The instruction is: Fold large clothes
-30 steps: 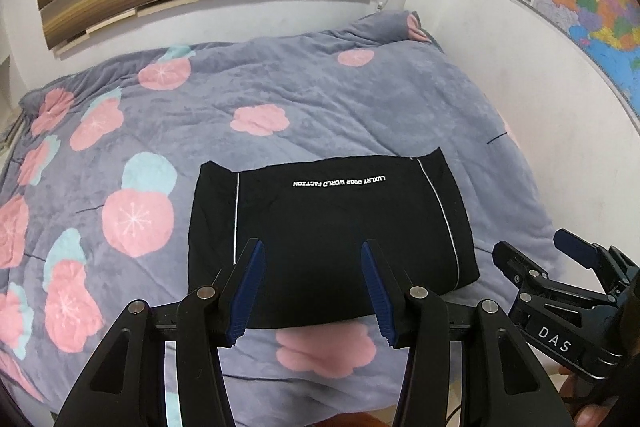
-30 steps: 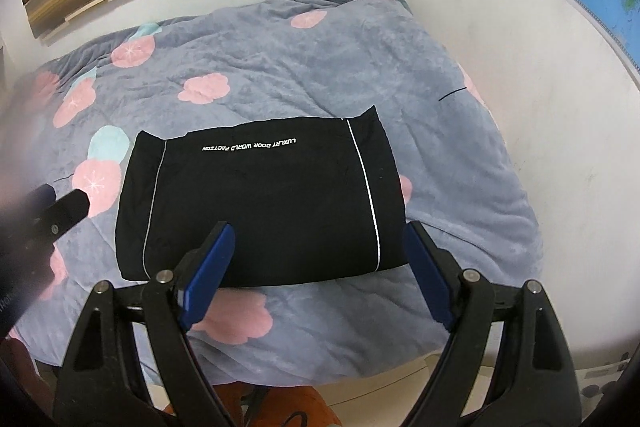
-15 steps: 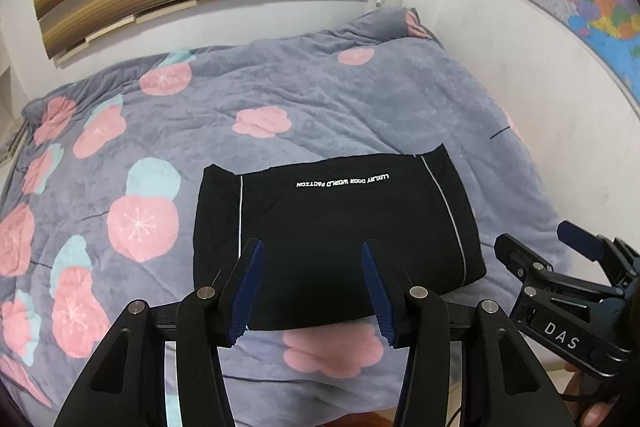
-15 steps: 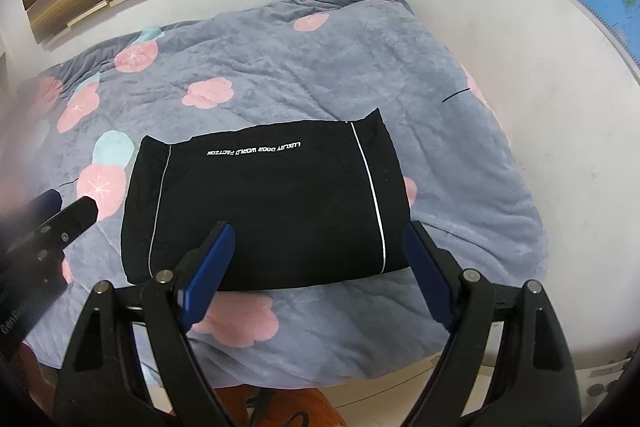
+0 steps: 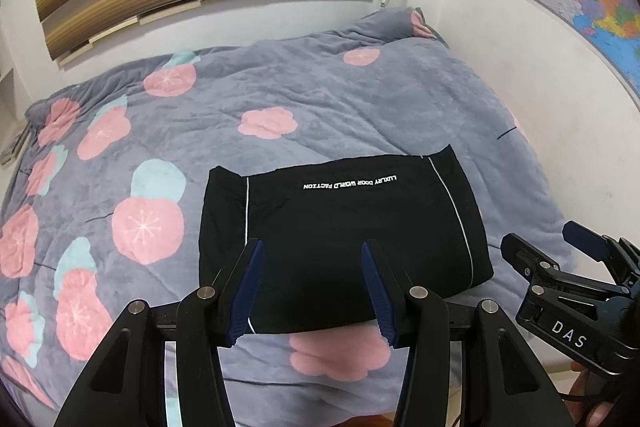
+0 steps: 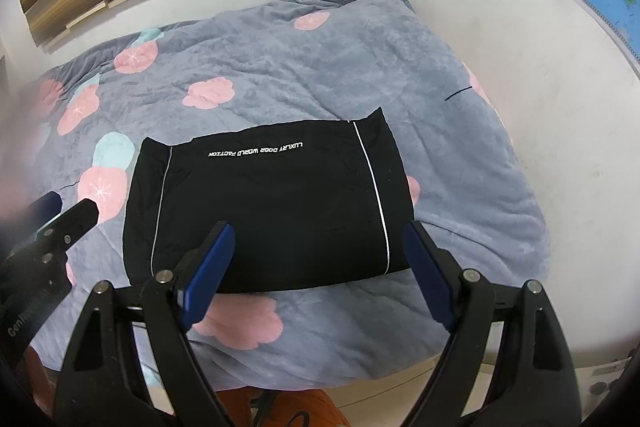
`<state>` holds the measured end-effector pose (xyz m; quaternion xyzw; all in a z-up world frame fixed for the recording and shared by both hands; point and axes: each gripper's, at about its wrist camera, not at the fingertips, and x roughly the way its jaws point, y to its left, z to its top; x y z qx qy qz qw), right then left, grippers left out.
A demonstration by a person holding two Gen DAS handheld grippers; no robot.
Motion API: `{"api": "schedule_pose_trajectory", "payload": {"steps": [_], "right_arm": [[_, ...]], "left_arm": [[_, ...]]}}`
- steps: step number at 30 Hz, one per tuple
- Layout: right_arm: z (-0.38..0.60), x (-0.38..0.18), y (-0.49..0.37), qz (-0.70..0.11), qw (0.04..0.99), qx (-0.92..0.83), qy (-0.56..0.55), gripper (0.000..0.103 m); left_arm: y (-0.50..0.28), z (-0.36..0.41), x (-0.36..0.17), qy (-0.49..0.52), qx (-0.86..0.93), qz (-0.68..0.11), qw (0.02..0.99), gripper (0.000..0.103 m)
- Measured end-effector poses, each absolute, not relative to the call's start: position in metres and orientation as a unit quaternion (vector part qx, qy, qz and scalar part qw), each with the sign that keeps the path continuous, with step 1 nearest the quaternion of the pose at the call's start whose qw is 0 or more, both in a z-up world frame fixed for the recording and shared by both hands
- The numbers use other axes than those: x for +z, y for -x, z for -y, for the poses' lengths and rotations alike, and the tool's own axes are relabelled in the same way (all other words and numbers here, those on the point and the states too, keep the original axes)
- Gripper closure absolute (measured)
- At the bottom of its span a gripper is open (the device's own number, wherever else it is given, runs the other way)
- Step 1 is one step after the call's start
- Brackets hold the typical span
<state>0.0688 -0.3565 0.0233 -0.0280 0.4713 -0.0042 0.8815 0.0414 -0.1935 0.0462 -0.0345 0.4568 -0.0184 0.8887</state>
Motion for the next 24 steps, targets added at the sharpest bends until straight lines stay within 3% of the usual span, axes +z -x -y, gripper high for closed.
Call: {"api": "schedule_pose_trajectory", "payload": {"steps": [24], "right_arm": [[0.341,0.017,-0.103,-0.476,0.878,0.019,0.032,0.019]], "left_arm": [[-0.069,0.181,0.04,0.028,0.012,-0.461,0.887,0.051]]}}
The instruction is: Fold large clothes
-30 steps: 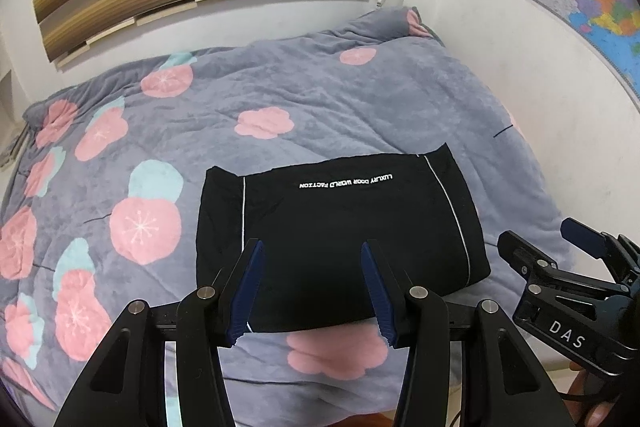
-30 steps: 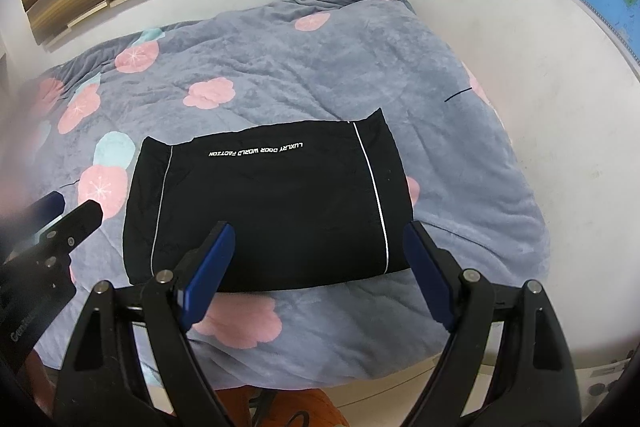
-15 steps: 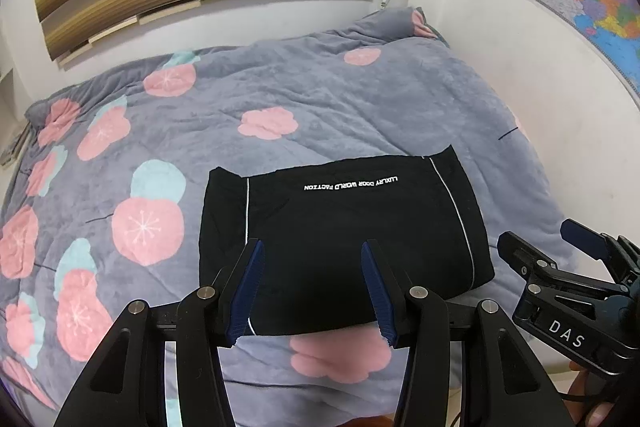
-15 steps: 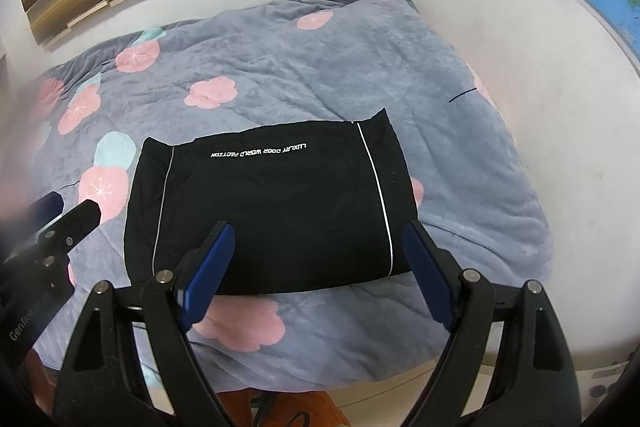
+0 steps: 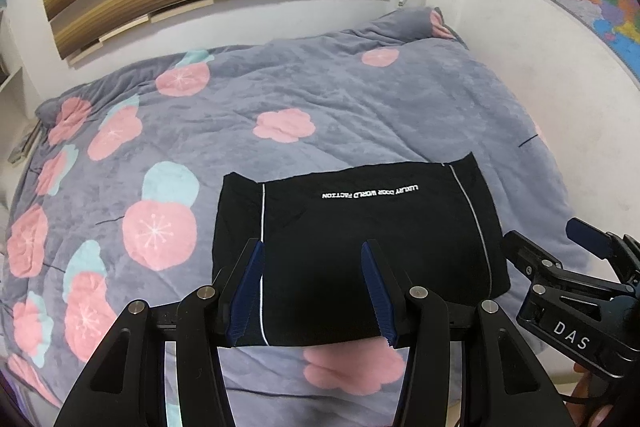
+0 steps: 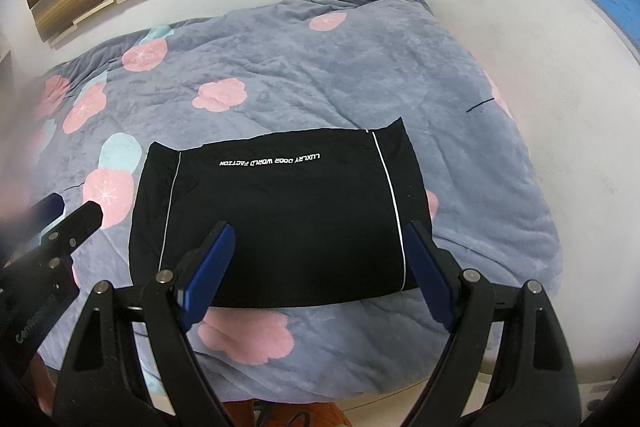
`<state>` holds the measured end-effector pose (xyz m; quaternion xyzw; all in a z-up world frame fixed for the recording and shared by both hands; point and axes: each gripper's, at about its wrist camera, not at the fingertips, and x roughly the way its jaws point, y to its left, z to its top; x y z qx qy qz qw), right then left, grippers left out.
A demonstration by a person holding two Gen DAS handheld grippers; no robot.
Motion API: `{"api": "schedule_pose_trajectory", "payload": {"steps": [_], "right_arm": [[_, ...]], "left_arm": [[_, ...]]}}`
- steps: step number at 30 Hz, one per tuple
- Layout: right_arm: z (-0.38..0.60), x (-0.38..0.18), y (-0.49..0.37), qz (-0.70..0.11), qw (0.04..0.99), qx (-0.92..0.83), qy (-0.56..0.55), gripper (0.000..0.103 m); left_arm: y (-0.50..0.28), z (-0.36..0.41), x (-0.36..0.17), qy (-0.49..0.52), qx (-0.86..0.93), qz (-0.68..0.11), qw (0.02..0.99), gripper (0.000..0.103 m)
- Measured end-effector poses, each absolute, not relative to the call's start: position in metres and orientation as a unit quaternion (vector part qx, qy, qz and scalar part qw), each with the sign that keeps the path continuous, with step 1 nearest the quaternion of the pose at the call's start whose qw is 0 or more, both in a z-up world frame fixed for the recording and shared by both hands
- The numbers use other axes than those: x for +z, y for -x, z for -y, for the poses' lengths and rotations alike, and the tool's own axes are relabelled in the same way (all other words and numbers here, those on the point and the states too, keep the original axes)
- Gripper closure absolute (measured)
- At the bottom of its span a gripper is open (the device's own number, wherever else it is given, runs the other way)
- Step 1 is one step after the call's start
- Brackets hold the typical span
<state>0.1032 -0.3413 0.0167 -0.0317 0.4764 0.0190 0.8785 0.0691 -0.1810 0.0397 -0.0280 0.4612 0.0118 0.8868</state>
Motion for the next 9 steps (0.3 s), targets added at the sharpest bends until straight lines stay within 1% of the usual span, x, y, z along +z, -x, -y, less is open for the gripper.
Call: {"api": "schedule_pose_trajectory", "payload": {"steps": [9], "right_arm": [[0.3404,0.0131,-0.1123,-0.48,0.877,0.019,0.026,0.019]], "left_arm": [[-0.0794,0.172,0.0424,0.025,0.033,-0.441,0.896,0.05]]}}
